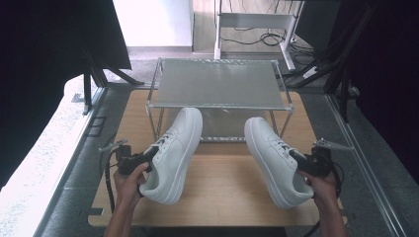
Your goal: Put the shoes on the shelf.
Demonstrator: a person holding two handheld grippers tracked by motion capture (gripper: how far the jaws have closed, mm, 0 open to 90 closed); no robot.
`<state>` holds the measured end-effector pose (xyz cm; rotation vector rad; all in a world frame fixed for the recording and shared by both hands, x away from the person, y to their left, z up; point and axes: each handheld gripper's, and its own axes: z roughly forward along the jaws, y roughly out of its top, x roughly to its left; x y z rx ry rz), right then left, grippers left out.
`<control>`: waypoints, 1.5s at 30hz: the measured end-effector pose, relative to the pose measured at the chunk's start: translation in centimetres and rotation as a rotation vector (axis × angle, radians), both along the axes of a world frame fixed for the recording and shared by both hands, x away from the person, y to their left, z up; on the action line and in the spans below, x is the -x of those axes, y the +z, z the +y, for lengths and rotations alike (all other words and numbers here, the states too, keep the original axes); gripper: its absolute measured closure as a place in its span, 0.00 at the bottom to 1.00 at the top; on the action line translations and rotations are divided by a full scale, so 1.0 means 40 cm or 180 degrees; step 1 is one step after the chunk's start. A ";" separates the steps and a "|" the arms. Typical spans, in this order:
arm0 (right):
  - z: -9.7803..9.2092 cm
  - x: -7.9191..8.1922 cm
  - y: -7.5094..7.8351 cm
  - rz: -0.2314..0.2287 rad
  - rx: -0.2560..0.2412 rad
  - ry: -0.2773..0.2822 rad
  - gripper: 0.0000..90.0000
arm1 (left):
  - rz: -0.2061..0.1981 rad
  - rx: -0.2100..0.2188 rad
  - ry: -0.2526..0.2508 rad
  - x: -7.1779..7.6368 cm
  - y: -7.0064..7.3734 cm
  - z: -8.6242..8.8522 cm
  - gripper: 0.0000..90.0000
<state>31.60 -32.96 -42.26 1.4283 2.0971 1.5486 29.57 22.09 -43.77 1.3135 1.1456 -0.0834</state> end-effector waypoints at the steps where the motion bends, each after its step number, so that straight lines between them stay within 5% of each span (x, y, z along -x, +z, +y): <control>1: 0.000 0.001 0.002 -0.0001 -0.0007 -0.0004 0.97 | -0.0009 0.0020 0.0012 0.001 0.002 0.002 0.93; 15: 0.005 0.007 0.025 -0.0083 -0.0320 -0.0086 0.97 | -0.0184 0.0123 0.0093 0.016 0.028 0.024 0.94; 28: 0.007 0.007 0.045 -0.0118 -0.0375 -0.0076 0.97 | -0.0239 0.0158 0.0079 0.014 0.056 0.024 0.93; 45: 0.042 -0.034 0.137 -0.0318 -0.0443 0.0069 0.97 | -0.0331 0.0249 0.0023 -0.035 0.118 0.002 0.93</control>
